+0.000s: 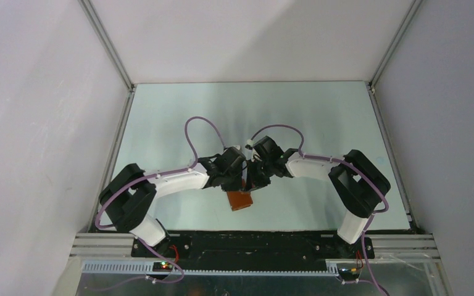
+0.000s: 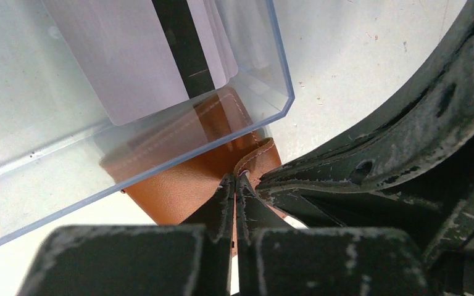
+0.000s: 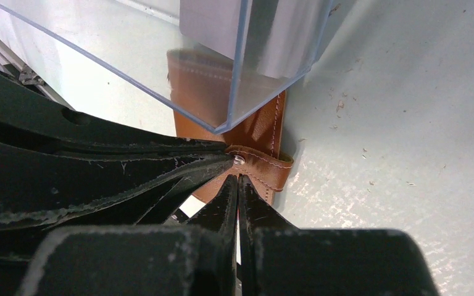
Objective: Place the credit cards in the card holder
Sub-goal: Close the card holder at the center of the board.
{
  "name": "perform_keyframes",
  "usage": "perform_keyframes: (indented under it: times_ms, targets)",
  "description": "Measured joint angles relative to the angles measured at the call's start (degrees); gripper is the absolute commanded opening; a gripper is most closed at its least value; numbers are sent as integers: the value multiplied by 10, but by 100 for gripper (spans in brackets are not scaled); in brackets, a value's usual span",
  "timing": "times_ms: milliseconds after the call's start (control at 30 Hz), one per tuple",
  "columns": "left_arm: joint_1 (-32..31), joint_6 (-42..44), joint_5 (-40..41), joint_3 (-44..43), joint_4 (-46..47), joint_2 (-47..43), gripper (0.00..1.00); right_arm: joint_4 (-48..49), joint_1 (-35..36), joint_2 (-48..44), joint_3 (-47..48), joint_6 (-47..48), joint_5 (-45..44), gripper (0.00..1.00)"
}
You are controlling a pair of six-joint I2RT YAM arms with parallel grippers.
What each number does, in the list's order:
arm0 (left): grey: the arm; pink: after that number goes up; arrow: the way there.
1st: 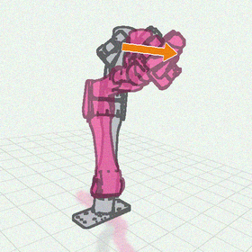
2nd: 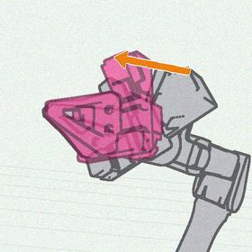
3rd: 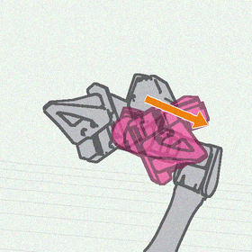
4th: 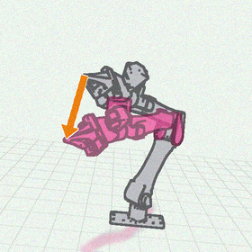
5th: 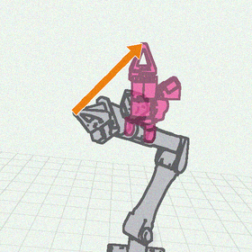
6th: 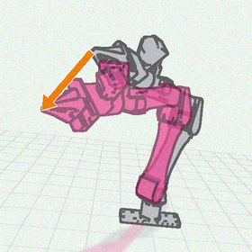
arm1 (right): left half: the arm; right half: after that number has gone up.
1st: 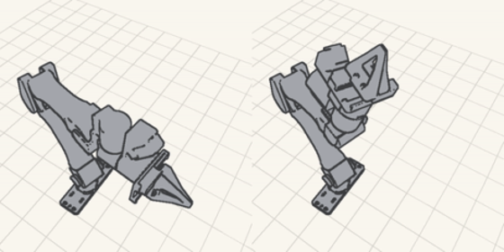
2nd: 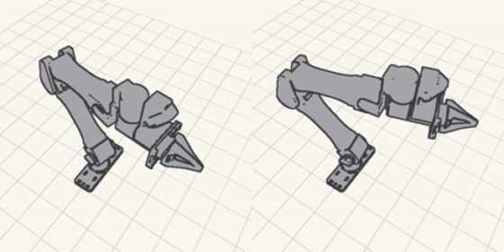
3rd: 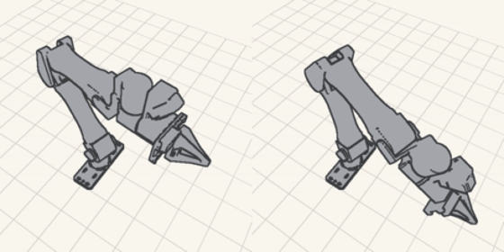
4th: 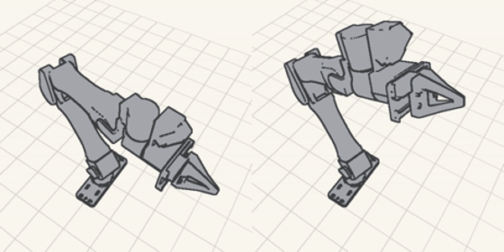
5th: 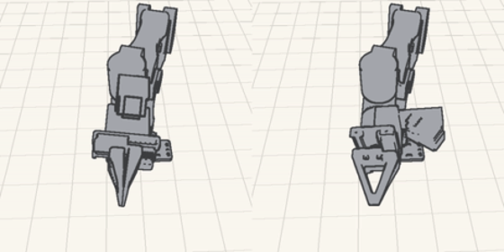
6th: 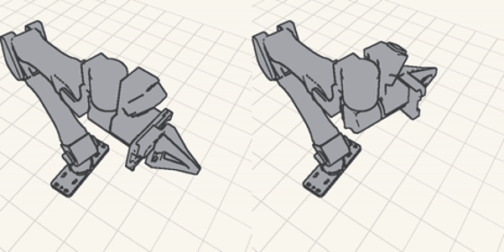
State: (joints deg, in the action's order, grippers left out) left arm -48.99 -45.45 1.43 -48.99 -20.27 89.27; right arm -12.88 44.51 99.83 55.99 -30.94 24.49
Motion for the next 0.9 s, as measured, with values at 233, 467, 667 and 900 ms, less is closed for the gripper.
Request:
perform_keyframes:
  times_ms: [233,467,667,900]
  targets:
    - [0,-2,-1,0,0,0,0,3,0,0,0,-3,0,0]
    - [0,-5,-1,0,-2,-2,0,8,0,4,0,-4,1,0]
    - [-1,-6,0,5,-7,-12,0,6,0,7,2,-5,1,0]
    - [-1,-7,3,6,-17,-20,0,6,0,8,4,-5,0,0]
